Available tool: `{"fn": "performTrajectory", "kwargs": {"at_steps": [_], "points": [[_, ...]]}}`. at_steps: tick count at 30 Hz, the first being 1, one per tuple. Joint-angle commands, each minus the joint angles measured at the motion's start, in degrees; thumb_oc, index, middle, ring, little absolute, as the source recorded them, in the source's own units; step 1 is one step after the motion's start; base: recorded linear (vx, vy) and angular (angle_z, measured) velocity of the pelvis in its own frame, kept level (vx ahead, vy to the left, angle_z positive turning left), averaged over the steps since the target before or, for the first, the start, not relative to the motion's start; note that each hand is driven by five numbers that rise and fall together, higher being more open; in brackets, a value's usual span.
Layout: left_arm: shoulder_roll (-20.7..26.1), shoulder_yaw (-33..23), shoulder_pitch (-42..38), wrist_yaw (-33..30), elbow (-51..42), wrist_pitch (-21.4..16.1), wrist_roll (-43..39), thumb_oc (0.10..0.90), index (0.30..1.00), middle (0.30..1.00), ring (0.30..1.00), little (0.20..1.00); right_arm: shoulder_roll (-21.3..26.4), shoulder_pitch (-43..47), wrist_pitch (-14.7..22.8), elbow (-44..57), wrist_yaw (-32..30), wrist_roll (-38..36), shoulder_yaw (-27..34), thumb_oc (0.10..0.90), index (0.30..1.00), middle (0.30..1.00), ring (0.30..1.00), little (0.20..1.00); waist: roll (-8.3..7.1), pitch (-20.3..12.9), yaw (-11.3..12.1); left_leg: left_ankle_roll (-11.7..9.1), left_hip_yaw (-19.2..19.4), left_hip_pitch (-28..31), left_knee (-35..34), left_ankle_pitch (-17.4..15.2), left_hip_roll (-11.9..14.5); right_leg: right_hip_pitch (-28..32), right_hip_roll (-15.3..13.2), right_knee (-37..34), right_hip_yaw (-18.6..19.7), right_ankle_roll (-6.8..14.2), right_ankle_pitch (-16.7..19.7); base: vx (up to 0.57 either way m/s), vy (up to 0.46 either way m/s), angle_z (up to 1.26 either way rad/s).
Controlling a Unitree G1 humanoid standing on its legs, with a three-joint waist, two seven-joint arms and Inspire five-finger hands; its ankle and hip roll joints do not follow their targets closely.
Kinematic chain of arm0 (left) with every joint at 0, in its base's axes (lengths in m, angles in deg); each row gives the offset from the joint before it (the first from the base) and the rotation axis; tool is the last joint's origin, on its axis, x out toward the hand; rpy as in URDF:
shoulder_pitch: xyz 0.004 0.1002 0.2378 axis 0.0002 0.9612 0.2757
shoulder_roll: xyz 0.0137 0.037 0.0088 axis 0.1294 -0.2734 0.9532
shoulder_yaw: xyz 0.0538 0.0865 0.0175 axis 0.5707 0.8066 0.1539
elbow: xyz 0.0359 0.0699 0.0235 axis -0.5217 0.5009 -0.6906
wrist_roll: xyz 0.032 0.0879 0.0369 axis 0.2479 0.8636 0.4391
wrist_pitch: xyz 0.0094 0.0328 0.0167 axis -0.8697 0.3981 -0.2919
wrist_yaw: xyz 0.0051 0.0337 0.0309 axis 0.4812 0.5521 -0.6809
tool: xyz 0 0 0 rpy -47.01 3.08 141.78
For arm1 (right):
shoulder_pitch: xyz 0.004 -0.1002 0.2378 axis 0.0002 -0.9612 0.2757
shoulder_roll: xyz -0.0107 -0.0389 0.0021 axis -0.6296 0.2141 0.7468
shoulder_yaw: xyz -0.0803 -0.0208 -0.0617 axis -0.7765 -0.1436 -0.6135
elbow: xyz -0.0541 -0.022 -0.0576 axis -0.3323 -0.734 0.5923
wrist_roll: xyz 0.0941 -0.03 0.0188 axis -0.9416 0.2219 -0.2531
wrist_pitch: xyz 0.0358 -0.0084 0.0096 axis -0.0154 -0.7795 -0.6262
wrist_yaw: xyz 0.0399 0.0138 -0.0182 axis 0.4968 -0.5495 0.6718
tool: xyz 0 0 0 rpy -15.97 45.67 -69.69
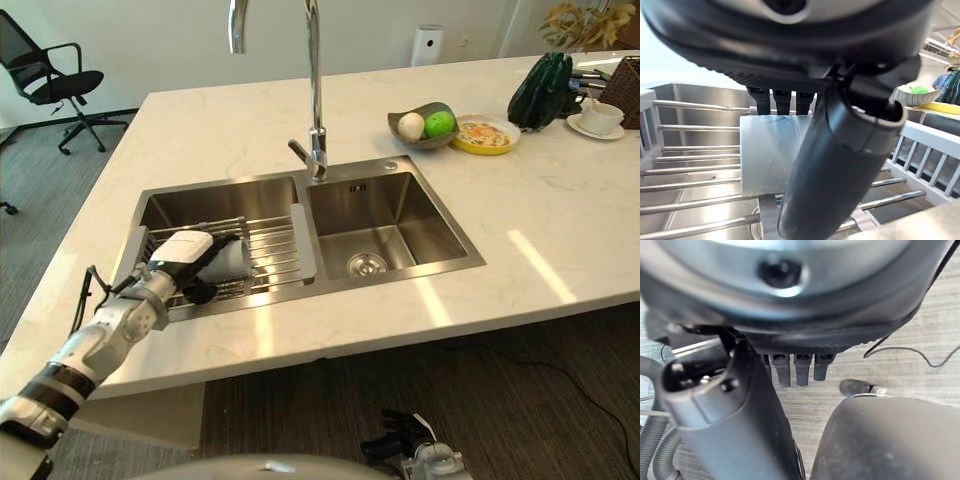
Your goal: Place the dishes in the dishwasher.
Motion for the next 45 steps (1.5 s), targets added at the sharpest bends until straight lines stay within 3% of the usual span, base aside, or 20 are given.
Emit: {"fn": "performTrajectory", "kwargs": {"at_steps": [1, 11, 12, 17, 24, 25, 26, 27, 29, 35, 41, 42, 43, 45], "points": [[4.43, -0.09, -13.25, 0.24, 3.19, 1.05, -1.32, 0.800, 0.900, 0.900, 0.900, 0.900, -0.88, 3.58, 0.94, -0.71, 1.62, 0.34, -3.36, 0.800, 0.900, 0.900, 0.900, 0.900, -2.00, 0.35, 0.36, -3.95, 0.23, 2.86, 0.46, -4.44, 4.07, 0.84, -3.62, 0.81, -0.48, 4.34, -1.31, 0.00, 0.000, 0.00], [-0.67, 9.13, -18.56, 2.91, 17.95, 1.79, -1.12, 0.800, 0.900, 0.900, 0.900, 0.900, -1.07, 6.67, 0.35, -3.41, 2.12, 0.40, -5.27, 0.800, 0.900, 0.900, 0.900, 0.900, -1.53, 0.34, -0.13, -3.82, 0.26, 2.94, 0.46, -4.29, 3.93, 0.84, -3.53, 0.81, -0.37, 4.27, -1.20, -0.01, -0.002, -0.01], [-0.89, 9.29, -18.64, 2.61, 18.75, 2.06, -0.90, 0.400, 0.300, 0.300, 0.300, 0.300, -1.11, 7.03, 0.36, -3.49, 2.06, 0.35, -5.39, 0.800, 0.900, 0.900, 0.900, 0.900, -1.52, 0.33, -0.11, -3.82, 0.27, 2.89, 0.46, -4.26, 3.93, 0.78, -3.57, 0.81, -0.37, 4.28, -1.21, 0.00, 0.000, 0.00], [-2.05, 11.10, -19.62, 0.76, 19.63, 0.59, -0.67, 0.400, 0.300, 0.300, 0.300, 0.300, -0.28, 7.23, 0.95, -3.90, 1.48, -0.98, -4.36, 0.800, 0.900, 0.900, 0.900, 0.900, -1.34, 0.37, -0.64, -3.93, -0.10, 1.79, 0.46, -3.88, 3.56, 0.45, -3.84, 0.81, -0.67, 4.25, -1.17, -0.02, 0.002, 0.05], [-0.85, 6.42, -17.04, -8.81, 13.21, -3.96, -5.56, 0.400, 0.300, 0.300, 0.300, 0.300, 0.33, 5.61, 2.84, -3.58, 0.38, -2.24, -3.43, 0.800, 0.900, 0.900, 0.900, 0.900, -1.27, 0.04, -0.81, -3.84, -0.42, 1.73, 0.46, -3.93, 3.14, 0.70, -4.00, 0.81, -1.04, 4.07, -1.44, 0.00, -0.003, 0.10], [-1.33, 0.11, -14.37, -15.46, 6.00, -6.91, -10.70, 0.400, 0.300, 0.300, 0.300, 0.300, 0.23, 4.80, 3.86, -2.77, -0.56, -2.77, -2.96, 0.800, 0.900, 0.900, 0.900, 0.900, -1.69, 0.01, -0.46, -3.98, -0.52, 1.79, 0.46, -3.94, 3.20, 0.81, -4.00, 0.81, -1.23, 4.02, -1.52, 0.01, -0.016, 0.04], [-1.33, 0.11, -14.37, -15.46, 6.00, -6.91, -10.70, 0.400, 0.300, 0.300, 0.300, 0.300, 0.23, 4.80, 3.86, -2.77, -0.56, -2.77, -2.96, 0.800, 0.900, 0.900, 0.900, 0.900, -1.69, 0.01, -0.46, -3.98, -0.52, 1.79, 0.46, -3.94, 3.20, 0.81, -4.00, 0.81, -1.23, 4.02, -1.52, 0.03, -0.031, 0.02], [-4.52, -5.38, -12.26, -20.36, 0.70, -8.56, -15.31, 0.400, 0.300, 0.300, 0.300, 0.300, -0.27, 4.29, 4.57, -2.22, -1.60, -2.55, -2.76, 0.800, 0.900, 0.900, 0.900, 0.900, -2.06, -0.04, -0.40, -4.06, -0.72, 1.98, 0.46, -4.13, 3.29, 1.21, -4.01, 0.81, -1.42, 3.95, -1.76, 0.00, 0.000, 0.00], [-5.35, -6.32, -11.40, -20.95, 0.86, -8.43, -15.83, 0.400, 0.300, 0.300, 0.300, 0.300, -0.27, 4.01, 4.75, -2.14, -1.89, -2.42, -2.67, 0.800, 0.900, 0.900, 0.900, 0.900, -2.04, -0.24, -0.53, -4.07, -0.74, 1.64, 0.46, -3.89, 3.34, 0.89, -3.95, 0.81, -1.47, 3.88, -1.57, 0.00, -0.016, 0.07], [-10.04, -14.29, -10.83, -29.36, -12.37, -10.39, -18.63, 0.400, 0.300, 0.300, 0.300, 0.300, -1.02, 3.26, 5.31, -2.37, -4.34, -1.27, -2.29, 0.800, 0.900, 0.900, 0.900, 0.900, -2.25, -0.54, -0.32, -4.03, -0.85, 1.58, 0.46, -4.12, 3.64, 0.77, -3.70, 0.81, -1.56, 3.70, -1.72, 0.01, -0.005, 0.02], [-15.36, -22.72, -4.58, -30.70, -25.34, -13.37, -27.90, 0.400, 0.300, 0.300, 0.300, 0.300, -0.64, 3.72, 4.37, -0.06, -4.84, 0.14, -2.67, 0.800, 0.900, 0.900, 0.900, 0.900, -1.13, -0.06, 1.00, -3.72, -0.50, 2.61, 0.46, -3.82, 4.32, 0.46, -2.56, 0.81, -0.26, 2.80, -2.11, -0.01, -0.059, -0.06], [-15.85, -24.62, -1.10, -29.66, -27.64, -14.48, -30.01, 0.400, 0.300, 0.300, 0.300, 0.300, -0.30, 4.68, 4.29, 0.38, -4.39, 0.18, -2.96, 0.800, 0.900, 0.900, 0.900, 0.900, -0.70, 0.96, 2.31, -4.16, -1.11, 2.20, 1.06, -1.30, 5.00, 0.40, -1.82, 0.81, -0.14, 1.83, -2.24, -0.01, -0.096, -0.17], [-15.89, -24.78, -0.91, -29.55, -27.83, -14.42, -30.06, 0.400, 0.300, 0.300, 0.300, 0.300, -0.25, 4.67, 4.29, 0.38, -4.38, 0.17, -3.05, 0.800, 0.900, 0.900, 0.900, 0.900, -0.62, 1.04, 2.20, -4.21, -1.13, 2.34, 1.02, -1.29, 5.07, 0.53, -1.75, 0.81, -0.16, 1.79, -2.25, -0.09, -0.133, -0.14], [-16.51, -26.26, 2.40, -28.24, -29.48, -15.60, -32.64, 0.400, 0.300, 0.300, 0.300, 0.300, 0.27, 5.45, 4.27, 0.34, -3.94, -0.12, -3.34, 0.800, 0.900, 0.900, 0.900, 0.900, -0.65, 3.14, 4.12, -5.61, -3.97, -1.24, 6.47, 0.21, 5.76, 1.21, -1.18, 0.81, -1.19, 0.81, -3.20, -0.08, -0.164, -0.04]]}}
